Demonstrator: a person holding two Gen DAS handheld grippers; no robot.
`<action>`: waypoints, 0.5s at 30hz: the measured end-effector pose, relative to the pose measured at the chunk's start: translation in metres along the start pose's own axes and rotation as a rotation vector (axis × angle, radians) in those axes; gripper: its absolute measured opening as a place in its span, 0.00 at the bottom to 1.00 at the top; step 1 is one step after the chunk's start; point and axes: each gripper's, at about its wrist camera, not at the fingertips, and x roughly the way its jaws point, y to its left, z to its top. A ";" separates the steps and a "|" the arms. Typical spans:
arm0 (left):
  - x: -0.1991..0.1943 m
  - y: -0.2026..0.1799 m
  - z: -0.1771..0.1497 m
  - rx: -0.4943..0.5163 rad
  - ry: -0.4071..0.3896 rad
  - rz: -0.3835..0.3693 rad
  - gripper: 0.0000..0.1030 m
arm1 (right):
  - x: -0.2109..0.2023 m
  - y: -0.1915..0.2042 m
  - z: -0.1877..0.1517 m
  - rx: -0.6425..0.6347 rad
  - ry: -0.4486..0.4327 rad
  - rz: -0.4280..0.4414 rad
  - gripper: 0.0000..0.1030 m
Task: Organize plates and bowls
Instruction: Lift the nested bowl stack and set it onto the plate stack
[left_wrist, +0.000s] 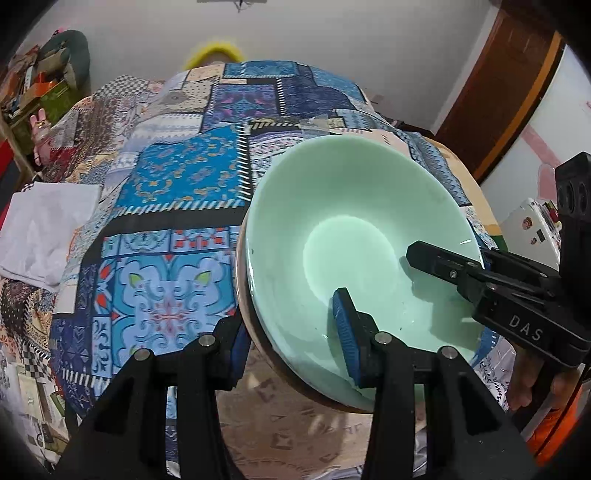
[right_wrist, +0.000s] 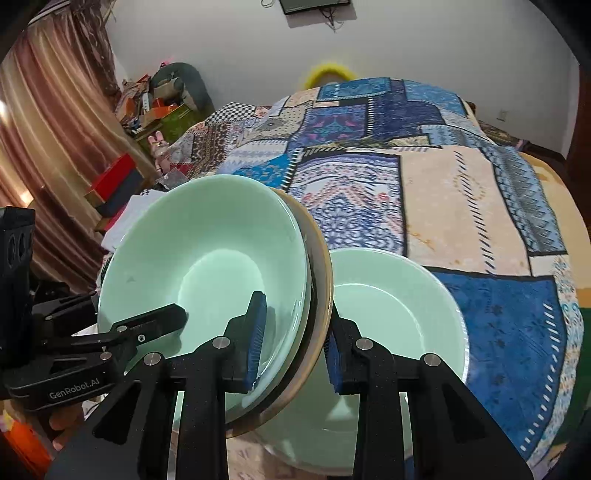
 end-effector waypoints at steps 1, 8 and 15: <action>0.001 -0.003 0.000 0.005 0.002 -0.003 0.41 | -0.002 -0.003 -0.001 0.005 -0.001 -0.004 0.26; 0.010 -0.027 0.002 0.038 0.017 -0.022 0.41 | -0.014 -0.023 -0.009 0.032 -0.003 -0.029 0.26; 0.022 -0.047 0.003 0.067 0.037 -0.036 0.41 | -0.022 -0.042 -0.017 0.060 -0.001 -0.049 0.26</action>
